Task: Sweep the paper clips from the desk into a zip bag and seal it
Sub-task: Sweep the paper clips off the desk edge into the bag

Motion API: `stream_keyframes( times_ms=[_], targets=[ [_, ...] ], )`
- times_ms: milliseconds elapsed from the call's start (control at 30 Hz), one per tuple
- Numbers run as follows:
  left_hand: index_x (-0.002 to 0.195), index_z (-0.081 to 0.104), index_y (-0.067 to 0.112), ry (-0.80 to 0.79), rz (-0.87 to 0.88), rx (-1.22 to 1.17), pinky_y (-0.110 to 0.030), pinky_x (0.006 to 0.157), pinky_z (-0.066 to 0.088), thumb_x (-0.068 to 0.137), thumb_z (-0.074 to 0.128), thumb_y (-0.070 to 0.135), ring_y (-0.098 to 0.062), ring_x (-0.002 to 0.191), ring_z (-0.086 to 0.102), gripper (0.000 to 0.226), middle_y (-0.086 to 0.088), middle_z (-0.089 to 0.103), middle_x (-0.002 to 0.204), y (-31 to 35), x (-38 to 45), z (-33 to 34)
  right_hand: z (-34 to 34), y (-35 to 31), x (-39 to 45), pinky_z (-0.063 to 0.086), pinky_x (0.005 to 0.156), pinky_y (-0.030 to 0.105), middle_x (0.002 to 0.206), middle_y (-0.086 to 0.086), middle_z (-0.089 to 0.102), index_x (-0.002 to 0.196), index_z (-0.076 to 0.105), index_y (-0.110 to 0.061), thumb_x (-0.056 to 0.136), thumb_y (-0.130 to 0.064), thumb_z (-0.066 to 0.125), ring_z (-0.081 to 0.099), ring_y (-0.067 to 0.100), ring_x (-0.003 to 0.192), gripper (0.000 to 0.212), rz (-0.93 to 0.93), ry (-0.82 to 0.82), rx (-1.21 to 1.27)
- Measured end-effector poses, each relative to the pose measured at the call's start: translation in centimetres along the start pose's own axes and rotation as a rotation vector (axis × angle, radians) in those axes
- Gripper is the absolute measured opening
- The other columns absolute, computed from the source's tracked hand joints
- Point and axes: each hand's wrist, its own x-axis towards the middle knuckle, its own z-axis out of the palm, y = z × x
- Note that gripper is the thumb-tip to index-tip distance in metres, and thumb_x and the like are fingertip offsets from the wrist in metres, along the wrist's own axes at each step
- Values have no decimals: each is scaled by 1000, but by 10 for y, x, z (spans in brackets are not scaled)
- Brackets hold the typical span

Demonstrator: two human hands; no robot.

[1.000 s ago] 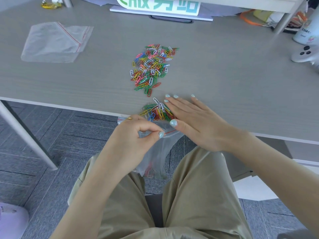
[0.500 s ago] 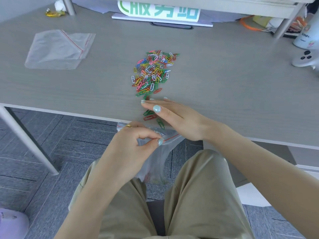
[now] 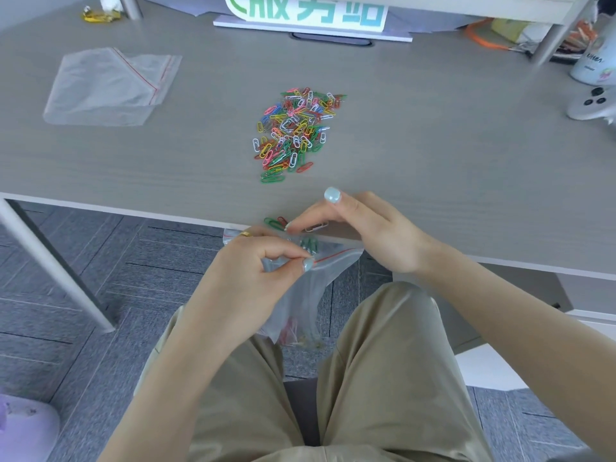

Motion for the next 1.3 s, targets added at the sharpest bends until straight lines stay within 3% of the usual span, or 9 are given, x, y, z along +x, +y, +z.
stream_keyframes(
  times_ms=[167,333,467,567,733,900,967,1133,1300],
  targets=[
    [72,69,33,-8,1,11,2,72,32,77,64,23,6,90,53,12,14,62,87,-1,-1,-1,-1,1,5,39,101,17,115,-5,65,106,65,-21,92,-41,19,56,0,112,52,-22,92,37],
    [75,71,29,-7,5,15,3,72,32,77,64,22,7,91,53,10,14,63,88,-1,2,-1,6,-5,8,22,113,24,144,-15,41,126,54,-26,91,-48,16,30,-6,133,56,1,-63,-233],
    [81,74,23,-22,28,-15,3,74,35,79,62,17,7,95,54,13,17,65,94,0,2,-1,16,-9,13,27,111,32,139,-3,50,122,57,-16,94,-40,17,37,5,132,54,-94,-133,-414],
    [79,73,24,-12,20,-26,4,74,33,78,63,17,10,95,52,12,20,63,92,0,2,0,15,-8,8,36,103,38,124,4,61,117,59,-11,95,-38,18,52,14,119,53,-92,-101,-308],
    [77,72,28,-22,30,-15,5,73,31,78,64,20,17,90,50,11,22,61,91,0,1,0,13,-5,2,31,110,27,128,-3,59,135,43,-28,94,-48,16,50,2,121,53,-39,-100,-42],
    [76,71,29,-11,10,-19,5,71,31,78,64,20,10,91,51,12,12,62,90,-3,1,-3,13,2,27,42,95,24,126,-14,56,128,41,-45,70,-82,24,59,8,111,72,-64,-108,186],
    [76,70,31,-19,-2,-1,3,72,32,78,64,21,9,90,51,12,12,62,88,-4,1,-4,4,6,41,42,95,23,121,-20,58,122,46,-47,67,-85,27,58,4,111,69,-90,-15,149],
    [75,70,33,-33,-63,24,3,69,31,79,63,22,10,86,51,13,16,58,84,-6,4,-7,-50,14,99,27,99,18,135,1,52,126,51,-17,97,-41,28,45,10,125,45,-27,506,-163],
    [70,70,39,-89,-119,60,-2,62,33,78,62,24,8,73,53,19,17,56,83,-11,5,-7,-100,24,158,23,106,32,145,8,39,133,41,-13,98,-42,20,34,24,132,50,183,546,-351]
  ],
)
